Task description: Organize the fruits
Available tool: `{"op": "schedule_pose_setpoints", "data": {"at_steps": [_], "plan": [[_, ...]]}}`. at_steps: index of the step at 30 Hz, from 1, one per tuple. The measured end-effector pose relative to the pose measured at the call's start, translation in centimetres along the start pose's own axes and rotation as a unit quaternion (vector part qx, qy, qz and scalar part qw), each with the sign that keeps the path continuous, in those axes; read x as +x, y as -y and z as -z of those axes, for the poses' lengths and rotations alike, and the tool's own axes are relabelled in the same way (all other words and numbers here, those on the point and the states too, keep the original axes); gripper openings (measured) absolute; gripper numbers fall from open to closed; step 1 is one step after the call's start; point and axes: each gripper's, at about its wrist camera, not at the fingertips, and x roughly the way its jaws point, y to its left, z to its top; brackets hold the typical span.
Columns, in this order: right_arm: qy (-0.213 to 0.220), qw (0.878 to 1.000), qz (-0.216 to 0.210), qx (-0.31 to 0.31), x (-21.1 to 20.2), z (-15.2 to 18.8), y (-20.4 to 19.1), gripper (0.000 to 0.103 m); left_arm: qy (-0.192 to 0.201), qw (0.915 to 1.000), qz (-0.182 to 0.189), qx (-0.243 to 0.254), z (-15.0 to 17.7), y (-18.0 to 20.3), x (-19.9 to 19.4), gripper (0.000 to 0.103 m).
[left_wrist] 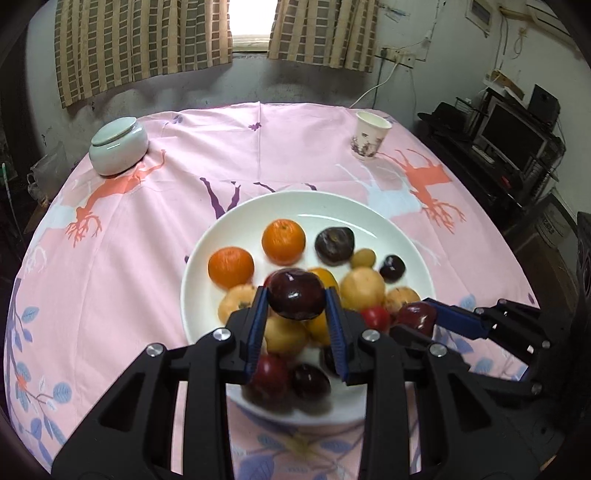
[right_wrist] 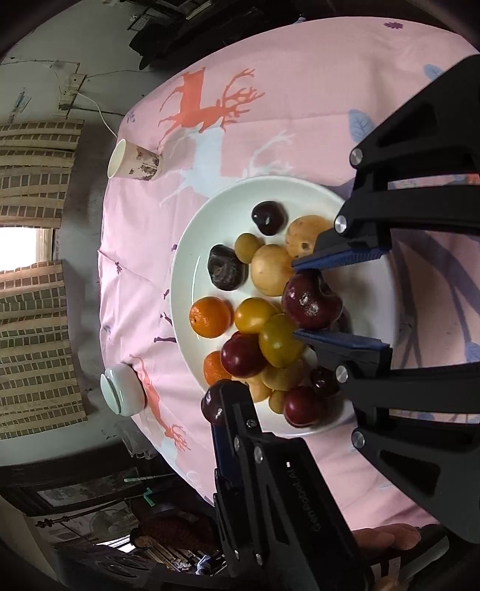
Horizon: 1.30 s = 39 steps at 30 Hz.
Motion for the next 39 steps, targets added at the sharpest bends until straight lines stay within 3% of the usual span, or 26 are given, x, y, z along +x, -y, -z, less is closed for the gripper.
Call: {"op": "schedule_pose_setpoints", "data": {"at_steps": [6,8,9,10,11,13,15,20,23,27,36,38,39], "plan": [[-0.003,1.000,0.004,0.006,1.9,-0.8,0.3,0.033,-0.012,0.9999,0.007,0.010,-1.2,0.4,2.3,0.033],[0.002,1.000,0.007,0.007,2.1,-0.9,0.3,0.042,-0.011,0.9998,0.005,0.015,-1.2,0.6,2.6,0.034],[0.005,1.000,0.010,0.007,2.1,-1.0,0.4,0.057,-0.009,0.9999,0.006,0.013,-1.3,0.7,2.6,0.034],[0.011,1.000,0.015,0.007,1.9,-1.0,0.4,0.063,-0.006,0.9999,0.009,0.012,-1.4,0.7,2.6,0.040],[0.015,1.000,0.020,0.007,1.7,-1.0,0.4,0.063,0.000,0.9999,0.008,0.011,-1.5,0.7,2.4,0.055],[0.010,1.000,0.018,0.008,1.5,-1.0,0.5,0.063,0.014,0.9999,0.000,0.007,-1.7,0.5,1.9,0.068],[0.009,1.000,0.017,0.010,1.0,-0.8,0.4,0.063,0.017,0.9998,0.002,0.006,-1.8,0.4,1.4,0.068],[0.008,1.000,0.014,-0.006,-0.7,0.4,-0.6,0.063,0.030,0.9995,0.004,-0.002,-1.2,-0.3,-0.7,0.081],[0.011,1.000,0.016,-0.018,-1.9,1.7,-1.2,0.063,0.035,0.9994,-0.001,-0.006,0.2,-0.6,-2.1,0.090],[0.022,0.999,0.032,-0.025,-4.0,4.0,-0.8,0.063,0.040,0.9991,-0.014,0.002,3.1,-0.6,-3.6,0.094],[0.045,0.997,0.024,0.052,-8.3,8.6,1.5,0.063,0.027,0.9993,-0.017,-0.019,10.5,0.0,-6.2,0.097],[0.044,0.997,0.030,0.060,-8.7,9.5,1.0,0.069,0.024,0.9992,-0.024,-0.020,11.8,0.2,-6.7,0.098],[0.043,0.996,0.034,0.065,-8.9,9.9,0.7,0.082,0.021,0.9991,-0.030,-0.020,12.4,0.4,-7.0,0.098]]}}
